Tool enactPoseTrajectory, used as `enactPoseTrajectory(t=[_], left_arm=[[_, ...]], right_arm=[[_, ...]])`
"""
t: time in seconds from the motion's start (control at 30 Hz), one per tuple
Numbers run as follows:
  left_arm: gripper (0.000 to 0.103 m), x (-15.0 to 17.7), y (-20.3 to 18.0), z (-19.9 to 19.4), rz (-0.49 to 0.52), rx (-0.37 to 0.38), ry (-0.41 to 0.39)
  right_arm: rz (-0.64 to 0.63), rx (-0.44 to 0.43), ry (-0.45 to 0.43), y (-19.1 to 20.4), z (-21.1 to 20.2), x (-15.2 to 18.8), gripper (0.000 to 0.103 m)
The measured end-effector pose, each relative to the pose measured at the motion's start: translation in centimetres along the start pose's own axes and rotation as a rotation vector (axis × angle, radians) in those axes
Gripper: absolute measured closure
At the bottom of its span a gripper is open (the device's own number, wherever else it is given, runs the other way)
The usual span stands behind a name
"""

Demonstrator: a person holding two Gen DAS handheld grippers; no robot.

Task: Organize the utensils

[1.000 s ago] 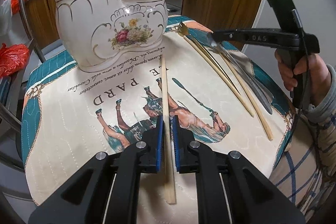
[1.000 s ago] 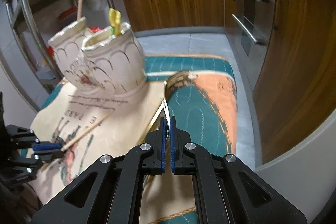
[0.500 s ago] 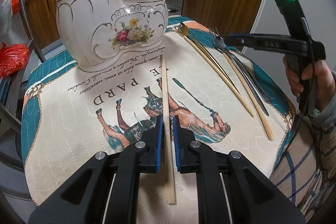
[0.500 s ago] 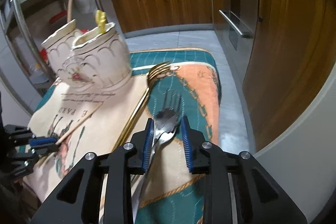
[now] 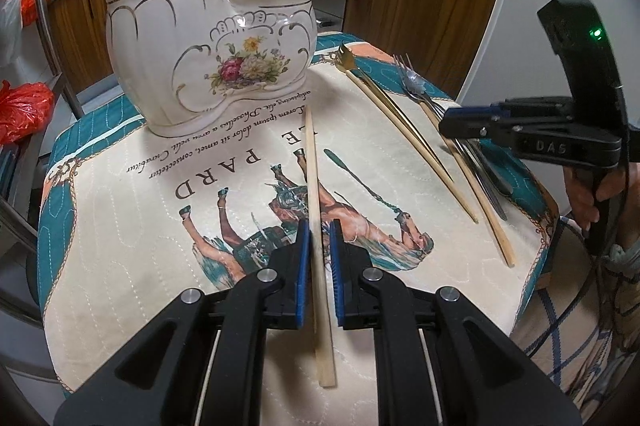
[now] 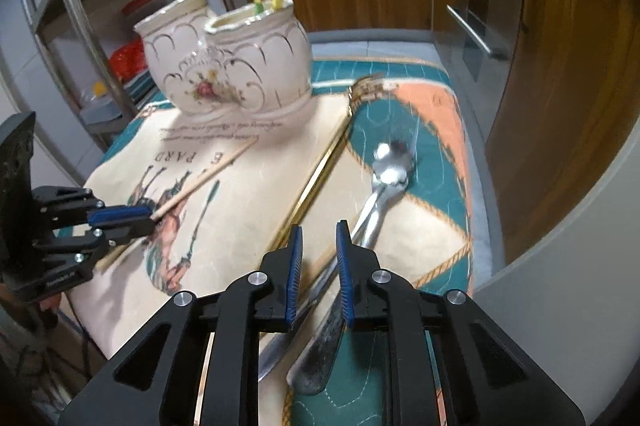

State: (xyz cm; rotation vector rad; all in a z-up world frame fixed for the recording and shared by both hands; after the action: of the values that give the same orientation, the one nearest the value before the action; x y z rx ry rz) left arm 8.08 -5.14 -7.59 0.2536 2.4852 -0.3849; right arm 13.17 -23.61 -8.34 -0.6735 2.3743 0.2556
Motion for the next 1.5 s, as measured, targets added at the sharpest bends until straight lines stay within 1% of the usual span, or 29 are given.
enactPoseTrajectory(t=[0.1, 0.2, 0.37, 0.53, 0.57, 0.63, 0.7, 0.8, 1.0, 1.17, 1.3, 1.5], left_arm=[[0.093, 0.0, 0.0, -0.1, -0.001, 0.002, -0.002], [0.093, 0.0, 0.1, -0.2, -0.002, 0.003, -0.003], [0.093, 0.0, 0.1, -0.2, -0.002, 0.000, -0.001], [0.093, 0.0, 0.1, -0.1, -0.002, 0.001, 0.000], [0.093, 0.0, 0.1, -0.1, -0.001, 0.002, 0.000], [0.093, 0.0, 0.1, -0.1, -0.002, 0.002, 0.000], [0.093, -0.1, 0.1, 0.0, -0.004, 0.002, 0.000], [0.093, -0.1, 0.2, 0.0, -0.006, 0.002, 0.000], [0.093, -0.1, 0.4, -0.1, -0.006, 0.002, 0.000], [0.093, -0.2, 0.4, -0.1, -0.007, 0.001, 0.001], [0.093, -0.1, 0.3, 0.0, -0.004, 0.000, 0.003], [0.093, -0.1, 0.4, 0.0, -0.007, -0.001, 0.003]], right_arm=[[0.031, 0.008, 0.003, -0.6, -0.1, 0.2, 0.088], [0.050, 0.034, 0.019, -1.4, 0.2, 0.4, 0.088], [0.102, 0.055, 0.011, -2.4, 0.7, 0.0, 0.088], [0.146, 0.056, -0.007, -3.3, 1.1, -0.4, 0.088], [0.155, 0.044, -0.015, -3.3, 1.2, -0.4, 0.093], [0.183, 0.021, -0.025, -3.5, 1.2, -0.4, 0.094], [0.183, 0.022, -0.032, -3.6, 1.1, -0.4, 0.098], [0.195, 0.010, -0.043, -3.5, 0.9, -0.3, 0.100], [0.165, 0.005, -0.058, -2.8, 0.2, -0.5, 0.101], [0.090, -0.028, -0.060, -1.0, -0.1, -1.0, 0.101], [0.020, 0.021, -0.030, -0.1, 0.6, -1.3, 0.101], [0.018, 0.038, -0.004, -0.6, 0.9, -1.8, 0.100]])
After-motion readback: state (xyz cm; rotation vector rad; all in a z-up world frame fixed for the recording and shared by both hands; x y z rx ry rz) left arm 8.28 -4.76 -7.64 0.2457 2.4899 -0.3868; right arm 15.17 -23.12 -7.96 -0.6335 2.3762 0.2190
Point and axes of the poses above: each gripper's, at about its wrist camera, not at the fingertips, and z roughly the way its jaws point, y to its left, x to its underside, the point moved 6 cm from there along z, roughly the way its jaws point, and after that the axes turned 13 degrees about -z, right-handed, at the moved point
